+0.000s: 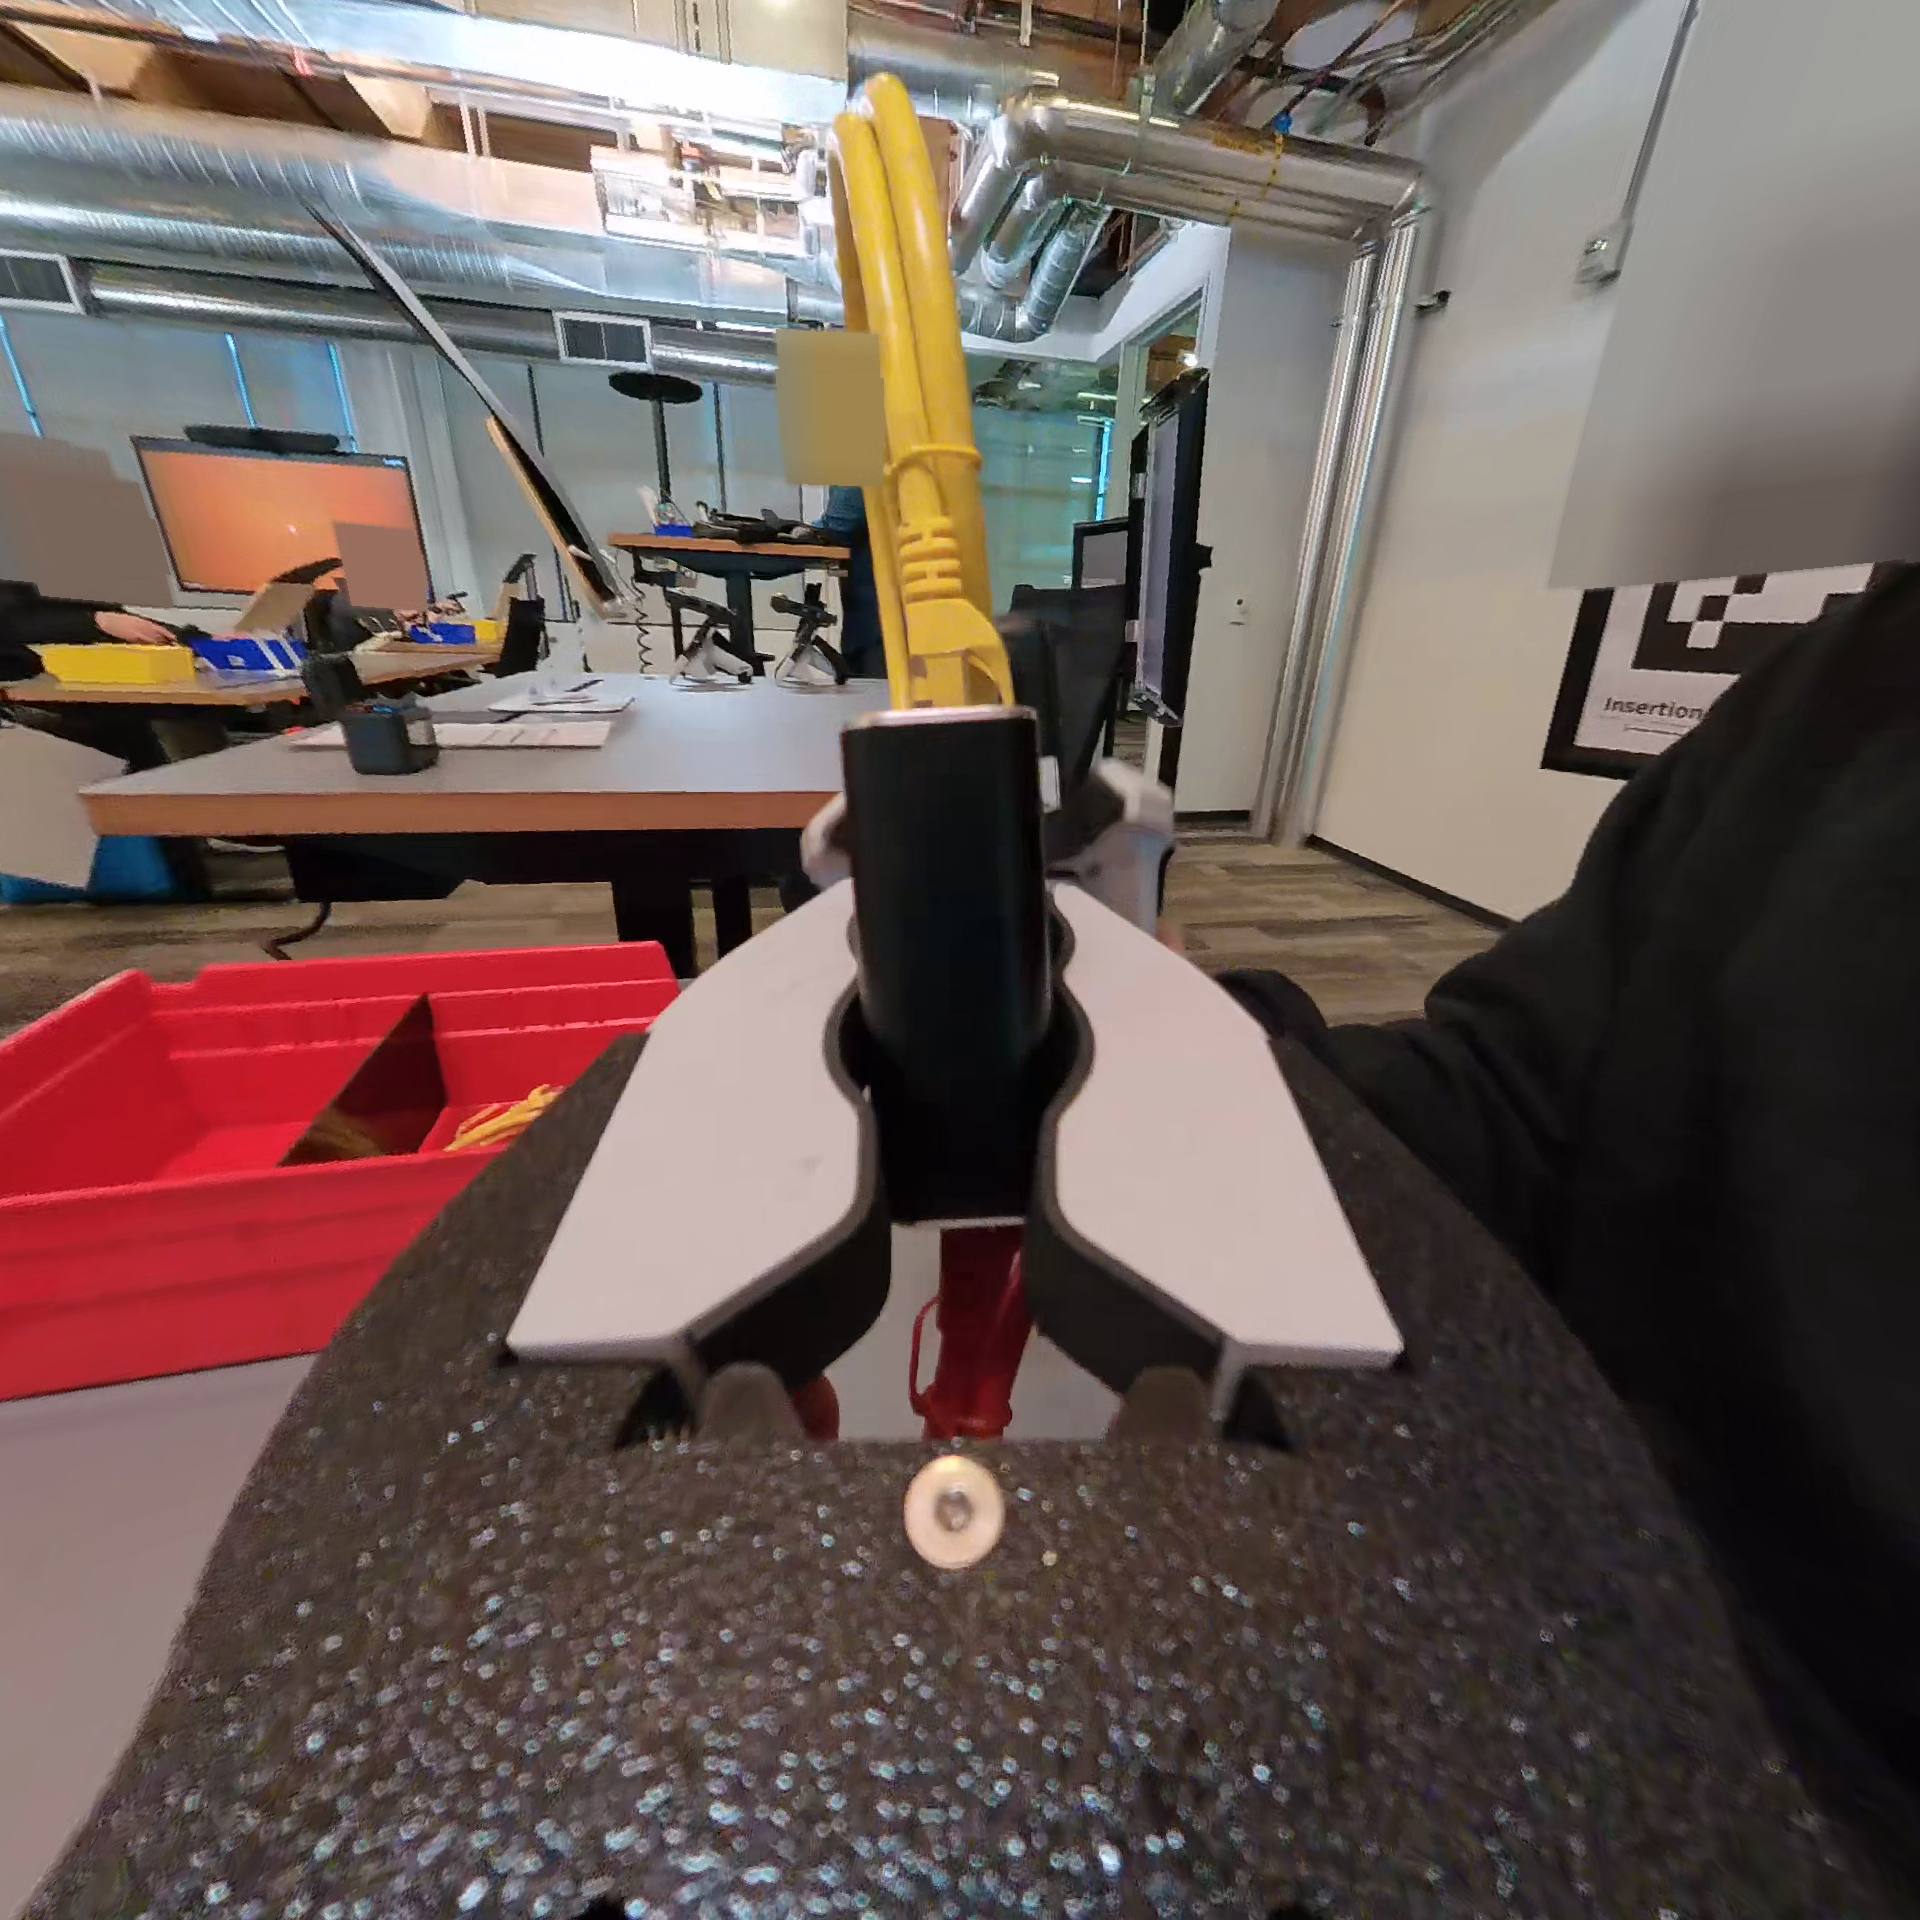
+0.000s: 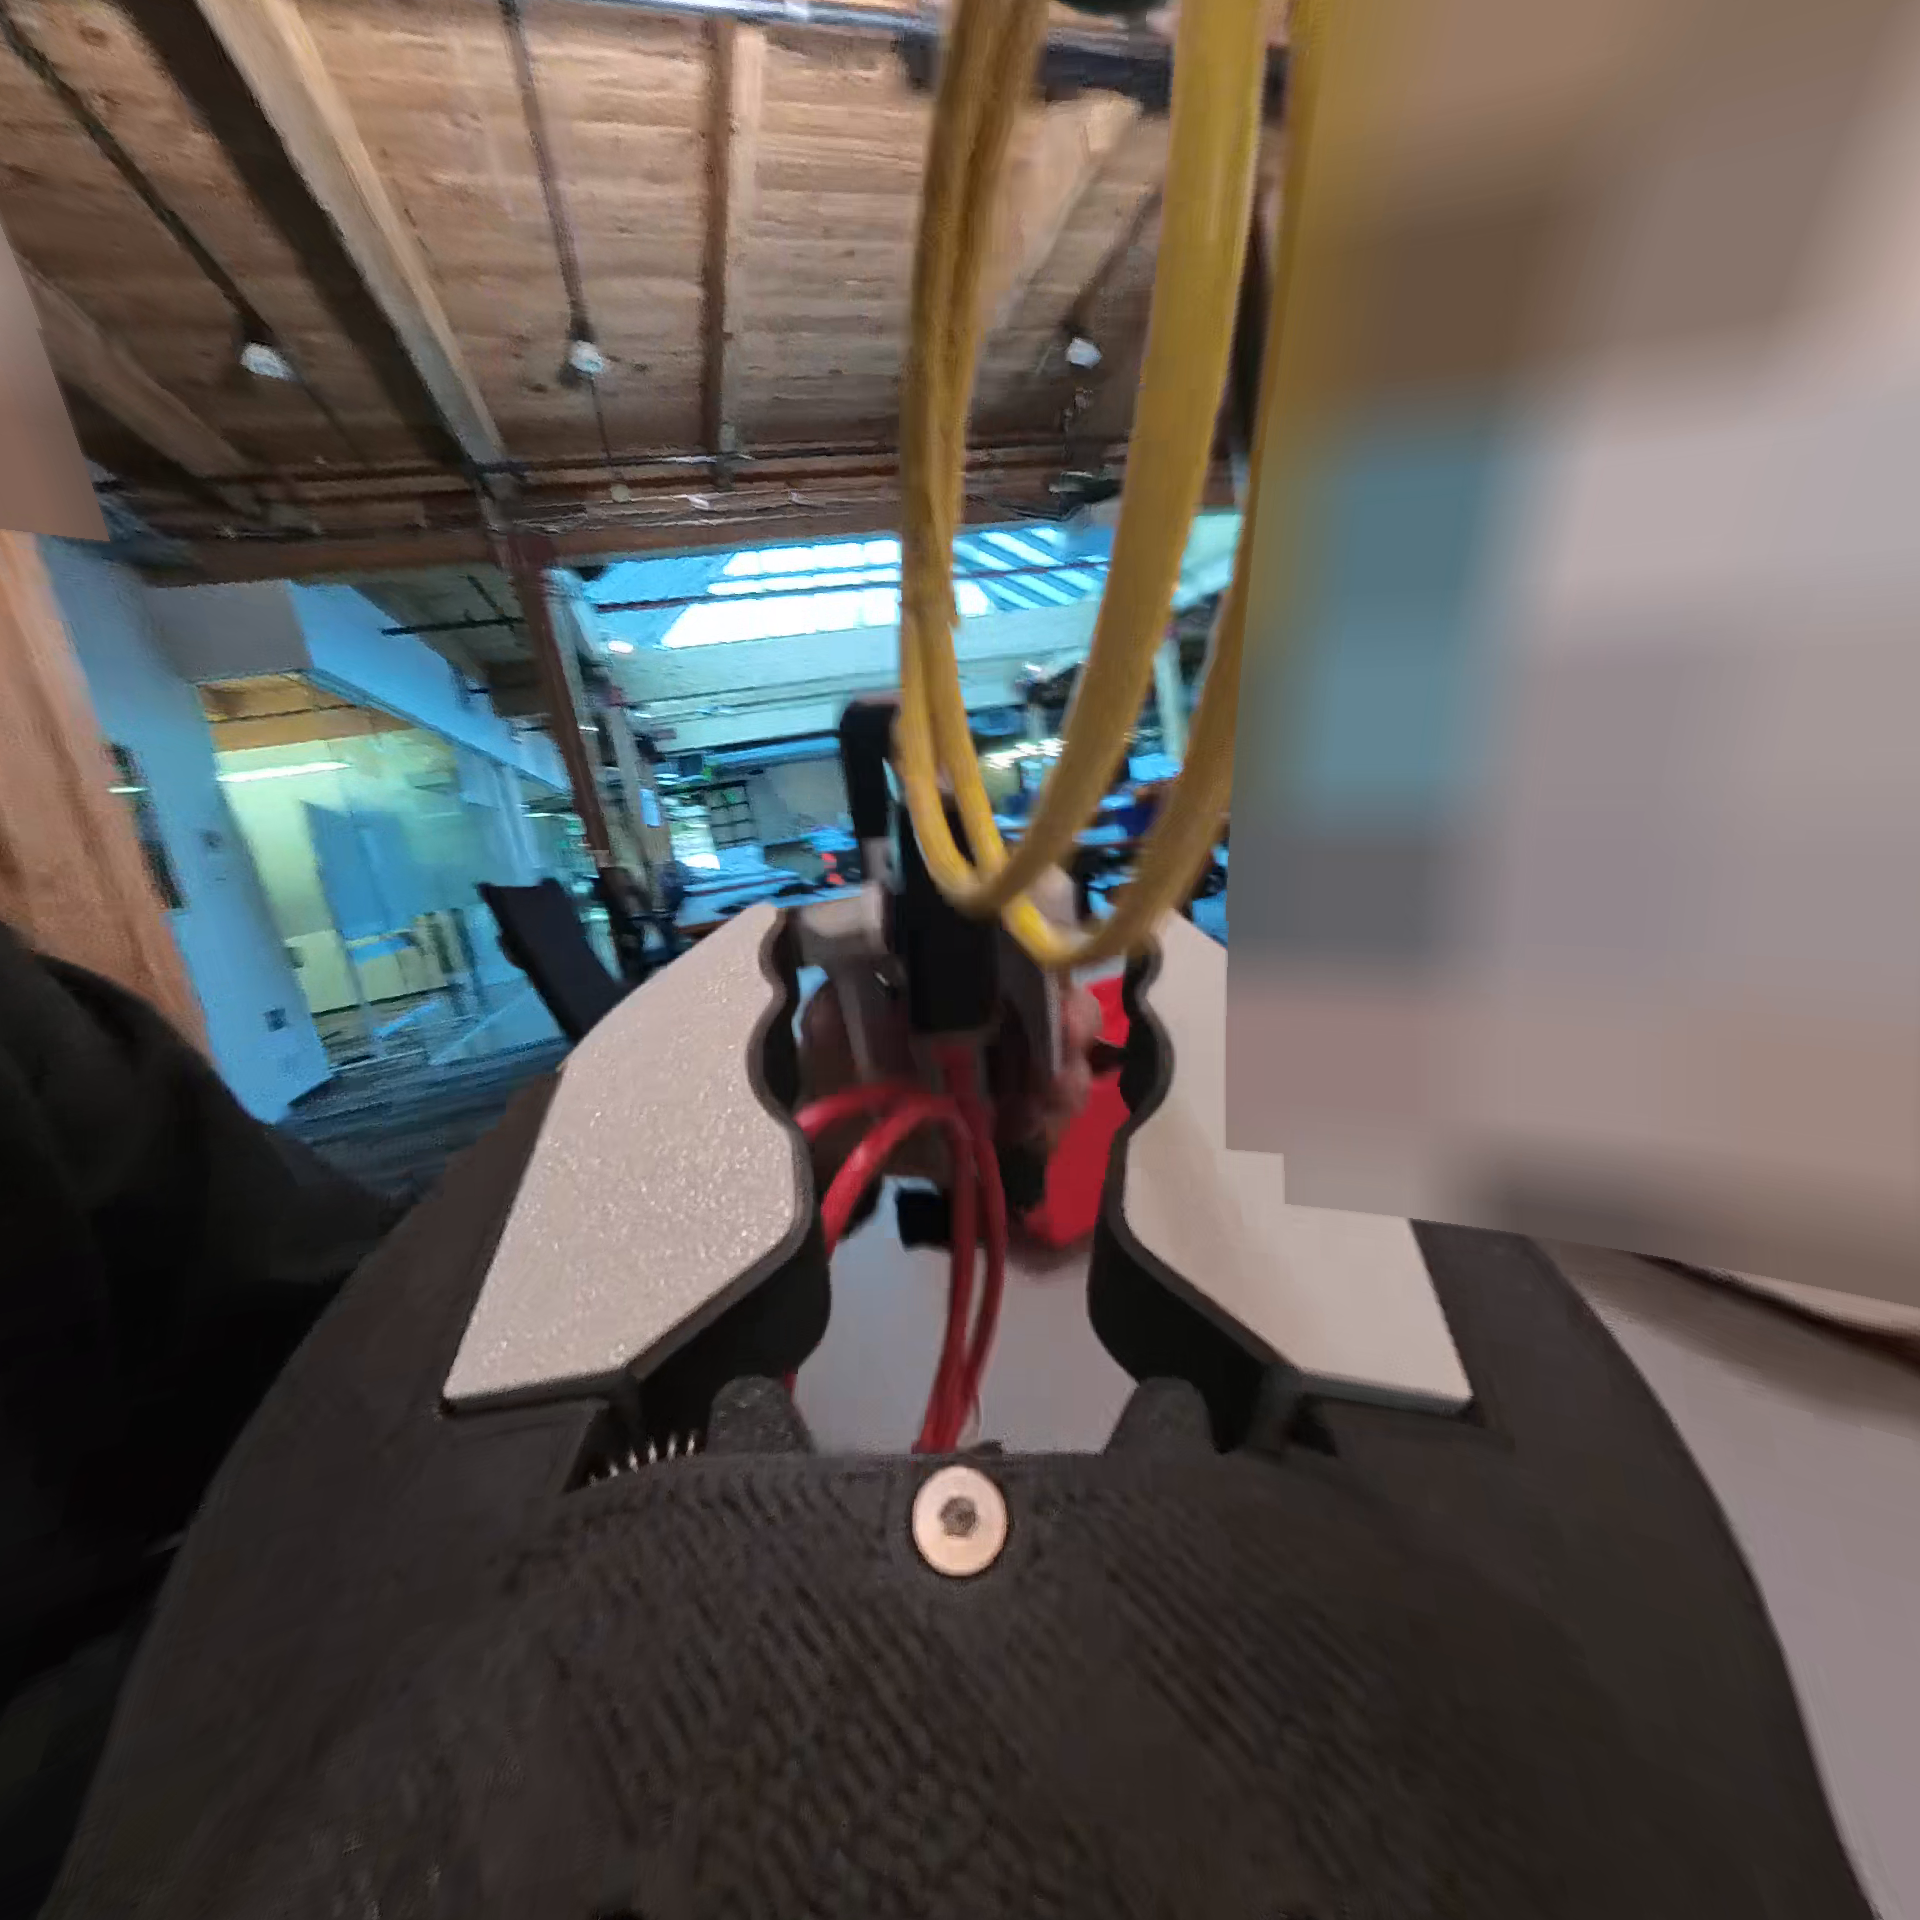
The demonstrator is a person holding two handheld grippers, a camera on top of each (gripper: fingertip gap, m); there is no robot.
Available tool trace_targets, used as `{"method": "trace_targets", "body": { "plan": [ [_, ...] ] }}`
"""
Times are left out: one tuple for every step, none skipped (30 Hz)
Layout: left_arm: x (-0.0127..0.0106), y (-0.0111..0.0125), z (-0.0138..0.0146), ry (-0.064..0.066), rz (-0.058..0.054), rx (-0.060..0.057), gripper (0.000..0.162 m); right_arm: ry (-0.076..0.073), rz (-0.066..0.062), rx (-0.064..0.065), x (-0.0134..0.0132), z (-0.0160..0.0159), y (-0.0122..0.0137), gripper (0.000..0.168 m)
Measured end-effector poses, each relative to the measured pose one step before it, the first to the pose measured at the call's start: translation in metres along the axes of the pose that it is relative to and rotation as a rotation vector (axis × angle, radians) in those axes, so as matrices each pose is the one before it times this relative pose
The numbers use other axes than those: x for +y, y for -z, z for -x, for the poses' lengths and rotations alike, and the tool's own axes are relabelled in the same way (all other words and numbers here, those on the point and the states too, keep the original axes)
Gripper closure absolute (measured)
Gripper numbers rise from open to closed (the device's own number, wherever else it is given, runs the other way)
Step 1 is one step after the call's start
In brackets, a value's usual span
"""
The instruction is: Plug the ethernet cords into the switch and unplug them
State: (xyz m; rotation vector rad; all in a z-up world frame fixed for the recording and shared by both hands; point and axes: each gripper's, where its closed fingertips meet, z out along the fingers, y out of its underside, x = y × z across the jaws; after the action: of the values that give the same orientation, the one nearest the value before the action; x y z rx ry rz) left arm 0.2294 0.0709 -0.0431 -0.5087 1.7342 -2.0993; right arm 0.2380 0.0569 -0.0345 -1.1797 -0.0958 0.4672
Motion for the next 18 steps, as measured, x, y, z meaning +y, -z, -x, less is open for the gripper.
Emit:
{"method": "trace_targets", "body": {
  "plan": [
    [-0.00186,0.00036,-0.00011,-0.0176,0.0018,-0.0088,0.134,0.0,-0.0179,-0.0549,-0.009,0.00627,-0.01009,0.114],
    [-0.00291,0.00127,0.00017,-0.0216,-0.0034,-0.0117,0.135,-0.0045,-0.0155,-0.0328,-0.00704,0.0011,-0.0095,0.118],
    [-0.00464,0.00262,-0.00092,-0.0165,-0.012,-0.0015,0.135,0.0015,-0.0235,-0.041,-0.00647,0.00078,-0.00749,0.128],
    [-0.00487,0.00339,0.00053,-0.0107,-0.0107,-0.01,0.135,0.0028,-0.0247,-0.047,-0.00552,0.00111,-0.00668,0.138],
    [-0.00229,0.00351,0.00346,-0.0085,0.0077,-0.0283,0.135,-0.0003,-0.0158,-0.031,-0.00383,-0.00106,-0.00668,0.142],
    [0.00141,0.00315,0.00353,-0.01,0.0293,-0.0262,0.135,0.0044,0.0062,-0.0026,-0.00077,-0.00467,-0.00737,0.14],
    [0.00279,0.00228,0.00224,-0.013,0.0321,-0.0177,0.135,0.021,0.0411,-0.0048,0.00445,-0.00394,-0.00827,0.132],
    [0.00059,0.00181,0.00198,-0.0173,0.0111,-0.0205,0.135,0.0294,0.0766,0.0122,0.01064,-0.00703,-0.00785,0.123],
    [-0.00335,0.00264,0.00196,-0.0135,-0.0158,-0.0215,0.135,0.0306,0.0929,0.0225,0.01385,-0.01019,-0.00574,0.115],
    [-0.00396,0.00371,0.00337,-0.003,-0.0149,-0.0252,0.135,0.0055,0.0832,0.0082,0.01373,-0.0085,-0.00383,0.102],
    [-0.00209,0.00436,0.00671,-0.0065,0.0,-0.044,0.135,-0.0503,0.0049,-0.0021,0.00328,-0.00573,-0.00154,0.1],
    [-0.00197,0.005,0.00864,-0.018,-0.003,-0.0537,0.135,-0.0527,-0.0317,-0.0402,-0.00137,0.0003,0.00067,0.105],
    [-0.00217,0.0048,0.00707,-0.0218,-0.0081,-0.0369,0.135,-0.0326,-0.0398,-0.0317,-0.00211,0.00045,0.00062,0.112],
    [-0.00149,0.00428,0.00469,-0.0166,-0.0101,-0.0145,0.135,-0.0085,-0.0322,-0.0066,-0.0012,-0.00216,-0.00051,0.117],
    [-0.0002,0.00292,0.00226,-0.0042,-0.0062,0.0107,0.135,0.0099,-0.0178,-0.0008,0.00002,-0.00273,-0.00238,0.12],
    [0.00162,0.00146,0.00078,0.0115,0.0039,0.0277,0.135,0.012,-0.0054,-0.019,0.00085,-0.00009,-0.00432,0.123],
    [0.00239,0.00073,0.00247,0.0173,0.0047,0.0139,0.135,0.0117,0.0008,-0.0264,0.00075,0.0011,-0.00575,0.126],
    [0.00132,0.00088,0.00317,0.0179,-0.0081,0.0037,0.135,0.0151,-0.0013,0.0041,-0.00066,-0.00309,-0.0057,0.127]
  ]
}}
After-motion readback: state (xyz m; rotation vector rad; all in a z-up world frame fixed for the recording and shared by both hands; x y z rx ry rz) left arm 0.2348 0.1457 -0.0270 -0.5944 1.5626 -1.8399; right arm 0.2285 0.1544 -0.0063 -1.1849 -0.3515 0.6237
